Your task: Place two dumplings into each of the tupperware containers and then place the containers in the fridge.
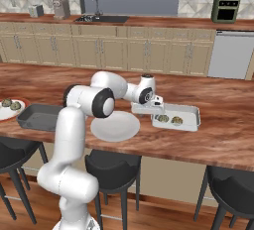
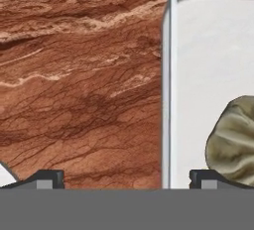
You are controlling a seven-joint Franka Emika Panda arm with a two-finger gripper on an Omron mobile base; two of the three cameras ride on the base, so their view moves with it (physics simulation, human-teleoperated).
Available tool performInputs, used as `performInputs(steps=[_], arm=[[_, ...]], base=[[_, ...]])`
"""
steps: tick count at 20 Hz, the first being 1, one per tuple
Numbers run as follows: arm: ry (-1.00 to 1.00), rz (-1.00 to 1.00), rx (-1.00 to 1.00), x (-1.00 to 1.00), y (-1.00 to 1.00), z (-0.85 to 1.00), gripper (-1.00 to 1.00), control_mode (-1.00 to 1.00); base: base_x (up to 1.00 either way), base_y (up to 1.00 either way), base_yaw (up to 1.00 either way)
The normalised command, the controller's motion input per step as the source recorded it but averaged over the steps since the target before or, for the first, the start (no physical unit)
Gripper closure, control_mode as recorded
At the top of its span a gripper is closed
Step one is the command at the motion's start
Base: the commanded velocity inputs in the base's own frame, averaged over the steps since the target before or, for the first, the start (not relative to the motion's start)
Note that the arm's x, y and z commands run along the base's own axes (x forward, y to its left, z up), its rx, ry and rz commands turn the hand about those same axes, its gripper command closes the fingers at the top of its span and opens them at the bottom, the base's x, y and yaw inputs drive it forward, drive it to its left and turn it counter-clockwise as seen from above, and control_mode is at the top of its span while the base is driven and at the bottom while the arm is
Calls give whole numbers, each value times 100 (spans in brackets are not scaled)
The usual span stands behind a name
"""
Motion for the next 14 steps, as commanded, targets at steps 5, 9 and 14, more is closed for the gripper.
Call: performInputs(steps=[5, 9, 14], arm=[[0, 0, 0, 13, 0, -17, -100, -100], [0, 0, 0, 5, 0, -21, -100, -100], [0, 0, 0, 2, 0, -10, 100, -100]], base=[[0, 0, 0], [0, 0, 0], [0, 0, 0]])
